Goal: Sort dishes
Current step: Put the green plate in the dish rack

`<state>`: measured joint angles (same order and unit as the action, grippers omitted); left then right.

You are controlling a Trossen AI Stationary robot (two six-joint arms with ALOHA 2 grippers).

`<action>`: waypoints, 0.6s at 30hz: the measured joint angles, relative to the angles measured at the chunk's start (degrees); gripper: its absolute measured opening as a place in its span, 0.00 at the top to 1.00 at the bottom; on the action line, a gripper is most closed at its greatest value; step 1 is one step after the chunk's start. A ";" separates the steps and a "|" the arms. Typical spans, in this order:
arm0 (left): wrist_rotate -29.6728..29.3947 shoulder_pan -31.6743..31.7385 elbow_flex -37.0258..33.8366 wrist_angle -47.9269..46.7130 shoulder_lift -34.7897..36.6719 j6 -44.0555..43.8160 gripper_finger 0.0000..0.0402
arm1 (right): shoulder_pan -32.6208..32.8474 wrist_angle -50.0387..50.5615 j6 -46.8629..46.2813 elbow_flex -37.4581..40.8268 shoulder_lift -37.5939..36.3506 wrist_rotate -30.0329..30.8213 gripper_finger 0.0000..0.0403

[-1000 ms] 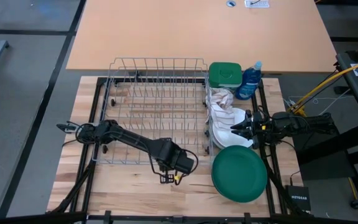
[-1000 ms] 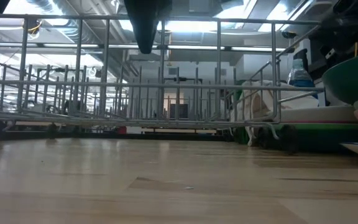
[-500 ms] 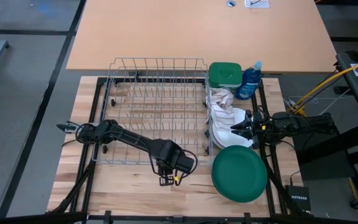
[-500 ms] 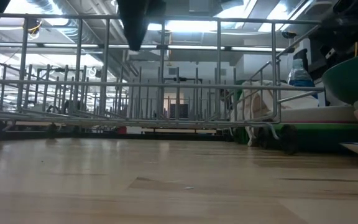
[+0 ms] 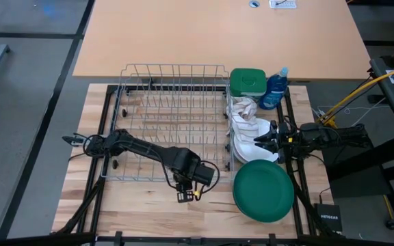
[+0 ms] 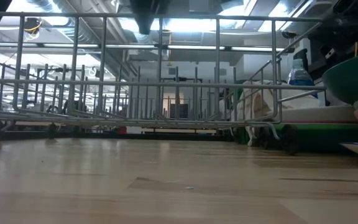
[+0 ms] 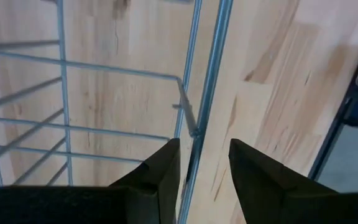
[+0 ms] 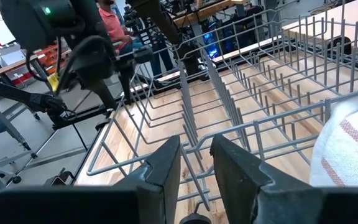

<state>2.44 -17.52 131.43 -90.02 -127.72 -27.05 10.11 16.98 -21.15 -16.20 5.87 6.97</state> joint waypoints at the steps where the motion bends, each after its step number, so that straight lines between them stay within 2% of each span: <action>1: -0.01 0.18 0.62 -0.01 0.00 0.00 0.68 | -0.02 0.02 0.00 -0.01 0.00 0.01 0.75; 5: -0.07 0.90 3.45 0.02 0.00 0.00 0.68 | -0.01 0.17 0.00 0.01 0.00 0.01 0.75; 14: -0.15 3.50 3.40 1.31 2.87 -0.01 0.68 | -0.02 2.33 0.07 0.00 0.00 0.05 0.75; 18: -0.20 4.89 3.38 8.59 3.62 0.05 0.68 | -0.01 2.92 0.07 0.00 0.00 0.06 0.75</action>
<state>2.24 -12.64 134.80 -81.43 -124.10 -27.00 10.10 19.90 -21.08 -16.19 5.87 7.03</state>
